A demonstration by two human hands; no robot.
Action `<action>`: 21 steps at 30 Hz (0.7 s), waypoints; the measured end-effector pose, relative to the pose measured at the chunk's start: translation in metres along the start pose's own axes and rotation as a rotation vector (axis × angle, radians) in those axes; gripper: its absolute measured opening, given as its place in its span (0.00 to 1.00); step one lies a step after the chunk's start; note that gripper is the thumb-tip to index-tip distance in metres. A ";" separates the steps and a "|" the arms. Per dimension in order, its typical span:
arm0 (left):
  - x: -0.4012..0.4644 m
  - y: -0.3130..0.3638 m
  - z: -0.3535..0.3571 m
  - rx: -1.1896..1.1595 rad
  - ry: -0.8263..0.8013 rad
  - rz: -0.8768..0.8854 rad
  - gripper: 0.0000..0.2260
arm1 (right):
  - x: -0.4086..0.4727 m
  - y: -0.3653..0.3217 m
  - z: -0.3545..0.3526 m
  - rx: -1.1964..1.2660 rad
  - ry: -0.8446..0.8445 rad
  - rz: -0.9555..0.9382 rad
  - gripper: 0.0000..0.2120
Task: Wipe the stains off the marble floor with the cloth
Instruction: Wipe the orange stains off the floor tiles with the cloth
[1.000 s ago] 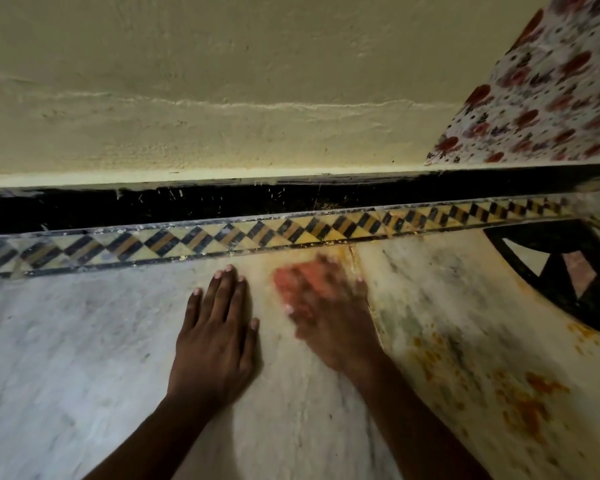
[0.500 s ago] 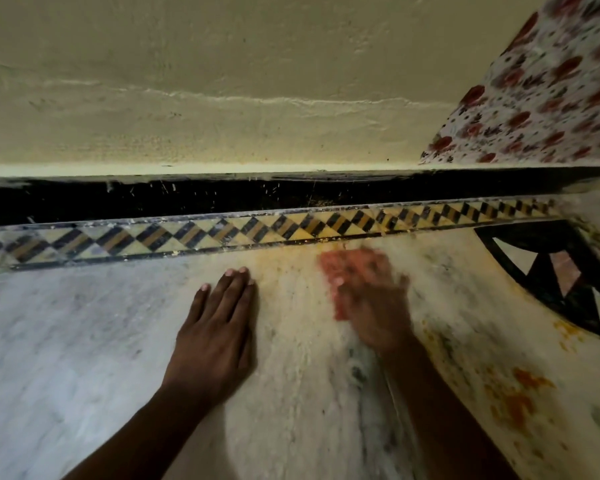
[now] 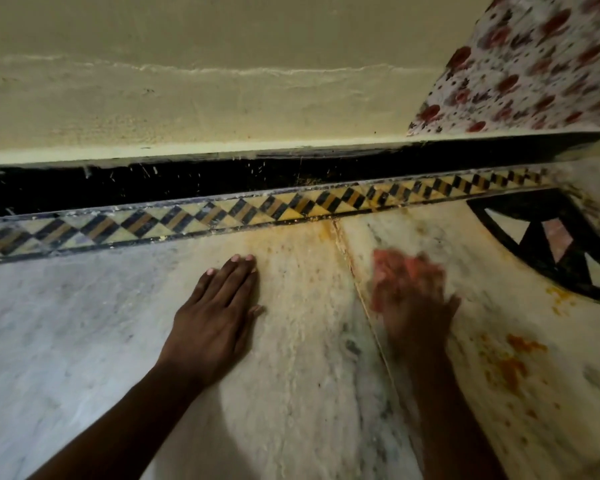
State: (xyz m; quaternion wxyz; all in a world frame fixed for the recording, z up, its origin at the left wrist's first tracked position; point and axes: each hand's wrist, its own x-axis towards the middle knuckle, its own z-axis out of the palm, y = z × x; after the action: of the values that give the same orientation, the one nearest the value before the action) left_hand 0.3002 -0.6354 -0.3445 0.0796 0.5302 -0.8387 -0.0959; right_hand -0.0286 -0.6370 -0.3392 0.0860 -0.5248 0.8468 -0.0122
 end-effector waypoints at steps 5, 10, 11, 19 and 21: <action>0.003 0.002 -0.001 -0.002 -0.037 -0.009 0.29 | 0.063 -0.045 -0.021 0.123 -0.040 0.165 0.31; 0.001 0.003 -0.005 0.021 -0.070 -0.013 0.32 | -0.047 -0.046 0.010 0.007 -0.001 -0.307 0.28; 0.002 0.004 -0.005 0.027 -0.069 -0.014 0.32 | -0.059 -0.027 0.010 -0.002 0.012 -0.313 0.27; -0.003 0.016 -0.008 0.049 -0.038 -0.012 0.32 | 0.008 0.004 -0.020 0.136 -0.046 0.169 0.31; -0.006 0.021 -0.010 0.062 -0.057 -0.065 0.33 | -0.041 -0.004 -0.008 0.091 -0.071 -0.144 0.29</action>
State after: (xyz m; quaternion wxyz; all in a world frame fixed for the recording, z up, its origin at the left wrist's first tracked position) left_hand 0.2863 -0.6221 -0.3298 0.0360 0.5564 -0.8255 -0.0877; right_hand -0.0085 -0.6029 -0.3255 0.1384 -0.5799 0.8019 -0.0381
